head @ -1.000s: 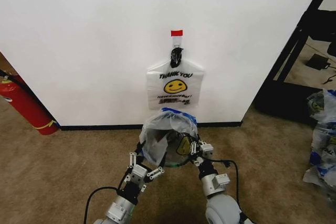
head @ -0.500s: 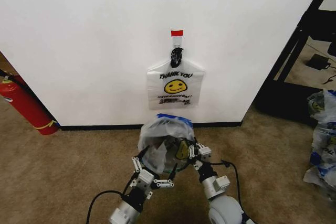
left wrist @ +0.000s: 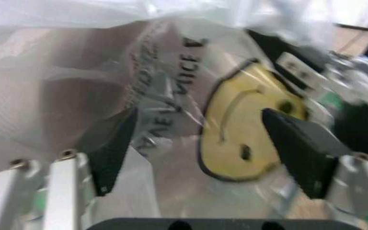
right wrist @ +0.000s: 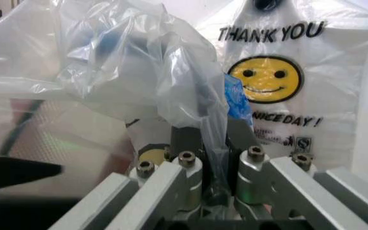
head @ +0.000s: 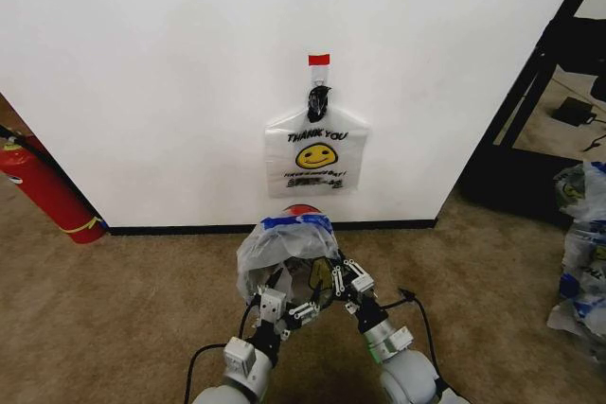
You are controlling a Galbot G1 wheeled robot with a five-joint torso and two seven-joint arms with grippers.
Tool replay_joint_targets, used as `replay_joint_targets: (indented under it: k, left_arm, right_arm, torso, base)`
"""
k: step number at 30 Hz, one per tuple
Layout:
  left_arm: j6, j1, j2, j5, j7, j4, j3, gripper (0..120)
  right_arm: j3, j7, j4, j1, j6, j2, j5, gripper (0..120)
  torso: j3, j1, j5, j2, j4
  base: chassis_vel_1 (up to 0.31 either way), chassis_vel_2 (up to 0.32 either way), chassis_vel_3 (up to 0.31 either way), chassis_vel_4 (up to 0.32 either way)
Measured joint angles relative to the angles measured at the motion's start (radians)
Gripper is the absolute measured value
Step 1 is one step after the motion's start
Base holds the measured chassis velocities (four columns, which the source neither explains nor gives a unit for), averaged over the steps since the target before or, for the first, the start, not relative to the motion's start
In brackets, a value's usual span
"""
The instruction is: Pick up the garbage bag from the wall and place it over the trash bin.
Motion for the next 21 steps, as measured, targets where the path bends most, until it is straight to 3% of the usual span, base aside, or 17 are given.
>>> replay_joint_targets:
  k: [8, 11, 18, 21]
  left_arm:
    - [0.051, -0.035, -0.085, -0.016, -0.125, 0.032, -0.024, 48]
    - [0.055, -0.033, -0.105, -0.015, -0.141, 0.035, -0.028, 43]
    - [0.069, -0.037, -0.211, 0.009, -0.189, 0.068, -0.051, 8]
    - [0.069, -0.042, -0.231, 0.028, -0.192, 0.081, -0.057, 1]
  right_arm:
    - [-0.008, 0.005, 0.005, -0.007, 0.017, 0.011, -0.006, 1]
    - [-0.009, 0.009, 0.009, -0.010, 0.022, 0.015, -0.011, 1]
    - [-0.020, 0.012, 0.007, -0.015, 0.051, 0.030, -0.052, 1]
    - [-0.024, 0.007, 0.004, -0.016, 0.056, 0.033, -0.053, 1]
  torso:
    - [0.000, 0.000, 0.0000, 0.000, -0.0001]
    - [0.000, 0.000, -0.0001, 0.000, 0.0000]
    - [0.000, 0.000, -0.0001, 0.000, 0.0000]
    - [0.000, 0.000, -0.0002, 0.000, 0.0000]
  base:
    - [0.000, 0.000, 0.000, 0.000]
    - [0.000, 0.000, 0.000, 0.000]
    - [0.000, 0.000, 0.000, 0.000]
    - [0.000, 0.000, 0.000, 0.000]
